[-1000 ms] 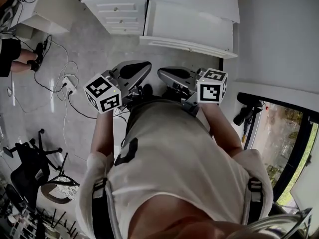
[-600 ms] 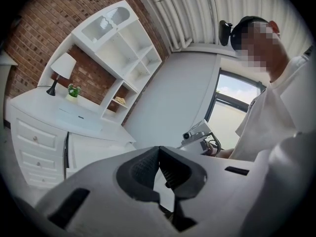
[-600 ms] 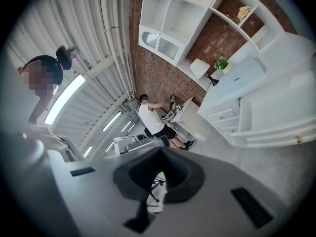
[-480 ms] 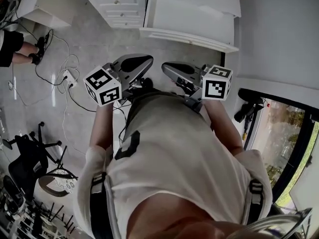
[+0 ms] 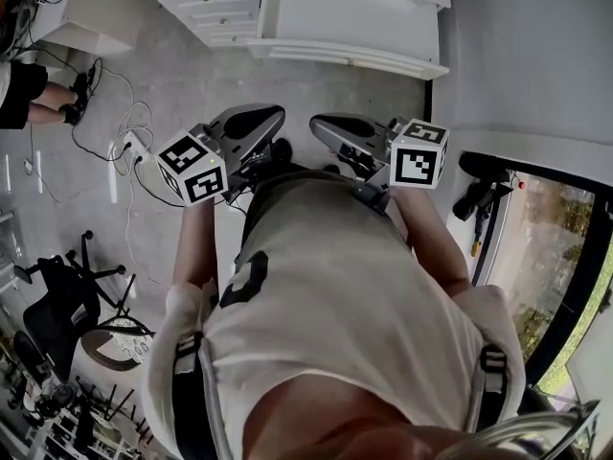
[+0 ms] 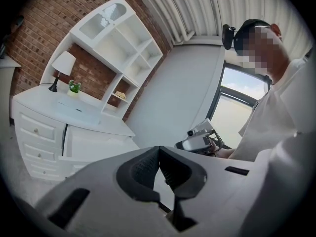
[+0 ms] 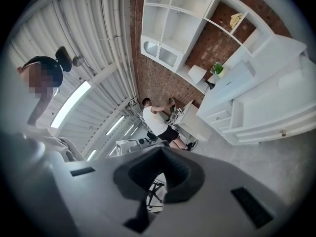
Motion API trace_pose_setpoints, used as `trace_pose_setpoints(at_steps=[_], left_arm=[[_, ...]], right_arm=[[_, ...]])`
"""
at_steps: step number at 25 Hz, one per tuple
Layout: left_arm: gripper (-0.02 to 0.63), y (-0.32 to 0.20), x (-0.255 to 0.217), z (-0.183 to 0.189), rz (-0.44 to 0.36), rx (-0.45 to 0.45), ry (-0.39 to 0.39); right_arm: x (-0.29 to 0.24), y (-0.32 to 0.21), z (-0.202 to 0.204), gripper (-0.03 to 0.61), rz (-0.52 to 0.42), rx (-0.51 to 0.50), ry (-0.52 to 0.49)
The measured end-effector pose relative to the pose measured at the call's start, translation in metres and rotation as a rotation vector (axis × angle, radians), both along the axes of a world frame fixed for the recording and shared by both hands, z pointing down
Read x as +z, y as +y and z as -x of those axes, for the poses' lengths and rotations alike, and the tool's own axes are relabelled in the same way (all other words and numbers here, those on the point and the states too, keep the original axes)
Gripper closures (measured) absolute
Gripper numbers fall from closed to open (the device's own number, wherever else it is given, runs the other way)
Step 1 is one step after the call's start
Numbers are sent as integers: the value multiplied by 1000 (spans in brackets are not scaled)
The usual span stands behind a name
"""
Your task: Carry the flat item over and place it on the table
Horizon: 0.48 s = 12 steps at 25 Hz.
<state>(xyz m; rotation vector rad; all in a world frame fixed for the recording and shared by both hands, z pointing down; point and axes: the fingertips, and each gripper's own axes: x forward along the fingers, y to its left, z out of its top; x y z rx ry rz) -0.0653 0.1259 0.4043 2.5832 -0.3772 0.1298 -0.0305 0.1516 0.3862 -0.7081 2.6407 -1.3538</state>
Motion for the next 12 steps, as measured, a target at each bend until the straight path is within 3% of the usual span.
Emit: trace_pose_setpoints(at_steps=[12], left_arm=[[594,29,8,-29,6,21,-48]], right_arm=[[9,25,-16,568,31,-17,-47]])
